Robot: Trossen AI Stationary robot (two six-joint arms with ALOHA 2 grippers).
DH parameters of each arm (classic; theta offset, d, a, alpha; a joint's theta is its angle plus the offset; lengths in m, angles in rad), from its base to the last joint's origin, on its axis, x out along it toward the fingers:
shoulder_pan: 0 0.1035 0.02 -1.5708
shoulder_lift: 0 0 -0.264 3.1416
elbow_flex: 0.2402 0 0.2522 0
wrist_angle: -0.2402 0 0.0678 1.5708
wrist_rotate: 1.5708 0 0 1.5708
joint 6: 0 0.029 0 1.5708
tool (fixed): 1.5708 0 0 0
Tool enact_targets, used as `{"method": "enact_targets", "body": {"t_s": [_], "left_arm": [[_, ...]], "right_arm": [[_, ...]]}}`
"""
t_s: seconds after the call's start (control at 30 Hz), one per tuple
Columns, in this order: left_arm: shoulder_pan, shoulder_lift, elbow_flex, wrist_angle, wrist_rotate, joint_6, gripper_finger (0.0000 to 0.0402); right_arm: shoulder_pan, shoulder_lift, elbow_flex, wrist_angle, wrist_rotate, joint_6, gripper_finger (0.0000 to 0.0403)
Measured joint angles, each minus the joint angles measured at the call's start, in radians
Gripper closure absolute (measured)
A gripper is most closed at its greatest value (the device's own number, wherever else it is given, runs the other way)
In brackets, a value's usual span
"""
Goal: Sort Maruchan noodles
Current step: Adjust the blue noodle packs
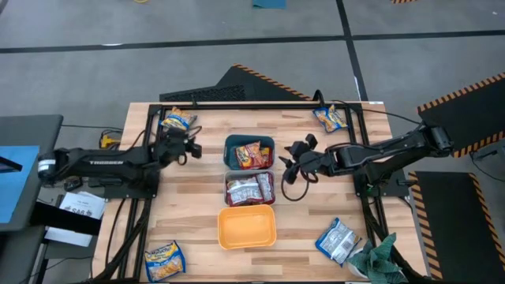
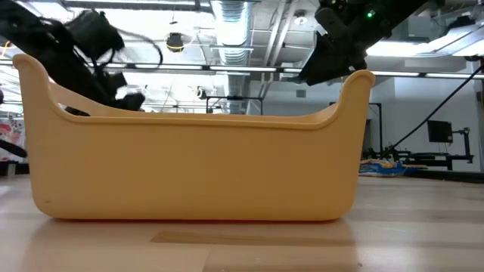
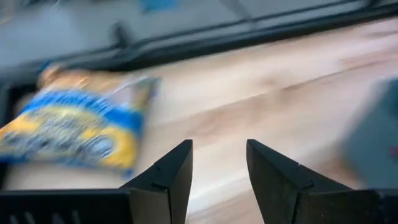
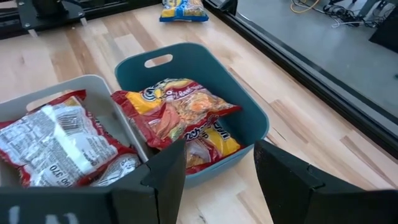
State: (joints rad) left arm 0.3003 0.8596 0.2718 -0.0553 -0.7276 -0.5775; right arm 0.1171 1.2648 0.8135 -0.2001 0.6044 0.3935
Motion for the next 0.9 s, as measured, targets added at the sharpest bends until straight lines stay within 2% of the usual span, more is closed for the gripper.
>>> {"method": "enact_targets", "body": {"t_s": [0.13,0.4,0.63,0.77,0.9], "left_arm": [[0.112,0.086,0.000,-0.021,-0.008,-0.042,0.0264],[0.205,0.249,0.000,0.052,-0.191,-0.129,0.0264],[0.263,0.404,0.000,0.191,-0.200,-0.085,0.0267],[0.271,0.458,0.000,0.339,-0.172,-0.050,0.0299],[0.282,0.476,0.001,0.387,-0.202,-0.005,0.0369]], "right_arm": [[-0.009,0.000,0.000,0.001,0.000,0.020,0.0193],[0.001,0.000,0.000,-0.001,0.000,0.024,0.0193],[-0.001,0.000,0.000,-0.001,0.000,0.025,0.0193],[-0.001,0.000,0.000,-0.001,0.000,0.025,0.0193],[-0.001,0.000,0.000,-0.001,0.000,0.026,0.0193]]}}
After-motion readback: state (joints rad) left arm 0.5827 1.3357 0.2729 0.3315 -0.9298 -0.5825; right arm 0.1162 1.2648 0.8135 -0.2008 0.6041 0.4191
